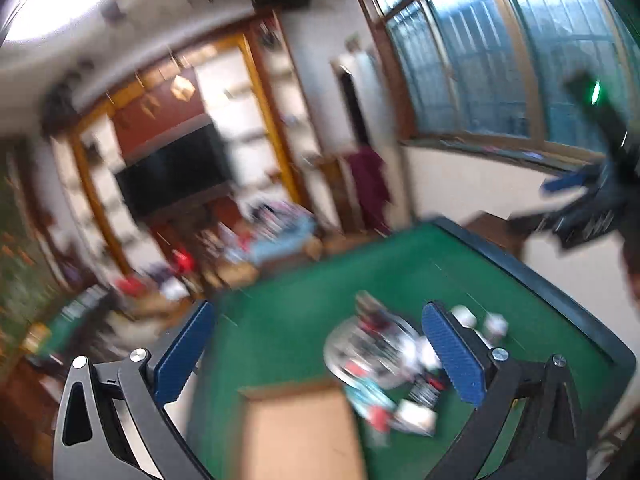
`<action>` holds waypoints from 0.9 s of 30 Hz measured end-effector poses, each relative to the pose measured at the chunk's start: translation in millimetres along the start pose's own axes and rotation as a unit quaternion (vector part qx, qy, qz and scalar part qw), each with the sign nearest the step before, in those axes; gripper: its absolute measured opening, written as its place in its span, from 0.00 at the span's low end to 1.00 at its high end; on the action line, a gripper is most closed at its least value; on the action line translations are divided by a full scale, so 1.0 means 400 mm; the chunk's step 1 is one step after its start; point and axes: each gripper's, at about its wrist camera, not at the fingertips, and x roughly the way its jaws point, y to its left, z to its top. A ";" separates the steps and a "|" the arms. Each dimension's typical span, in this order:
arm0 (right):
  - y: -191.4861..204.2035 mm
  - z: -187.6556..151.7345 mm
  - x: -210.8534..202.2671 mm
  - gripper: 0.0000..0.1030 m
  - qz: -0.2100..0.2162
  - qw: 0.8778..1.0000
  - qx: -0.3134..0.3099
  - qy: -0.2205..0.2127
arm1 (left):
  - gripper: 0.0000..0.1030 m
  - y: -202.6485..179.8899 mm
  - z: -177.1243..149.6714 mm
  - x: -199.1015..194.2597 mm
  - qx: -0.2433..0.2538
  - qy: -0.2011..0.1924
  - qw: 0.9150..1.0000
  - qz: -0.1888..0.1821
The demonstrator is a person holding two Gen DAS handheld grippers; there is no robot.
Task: Organize objects
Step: 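Move both tools over the cluttered items on the green table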
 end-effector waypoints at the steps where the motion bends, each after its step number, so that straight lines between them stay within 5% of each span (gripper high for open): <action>1: -0.007 -0.070 0.068 1.00 0.008 1.000 0.009 0.016 | 1.00 -0.019 -0.073 0.050 -0.011 0.021 0.999 -0.021; 5: -0.085 -0.258 0.262 1.00 0.011 0.997 0.062 0.051 | 1.00 -0.078 -0.269 0.250 -0.058 0.117 0.989 -0.066; 9: -0.134 -0.344 0.360 1.00 0.013 0.993 0.090 0.080 | 0.80 -0.144 -0.379 0.368 -0.052 0.183 0.978 -0.085; 18: -0.136 -0.360 0.423 1.00 0.067 0.992 0.065 0.079 | 0.79 -0.226 -0.363 0.468 0.001 0.197 0.976 -0.094; 25: -0.152 -0.342 0.453 1.00 0.101 0.987 0.078 0.093 | 0.79 -0.294 -0.371 0.533 0.035 0.231 0.961 -0.148; 27: -0.154 -0.340 0.459 1.00 0.110 0.986 0.083 0.096 | 0.72 -0.301 -0.383 0.552 0.029 0.252 0.953 -0.166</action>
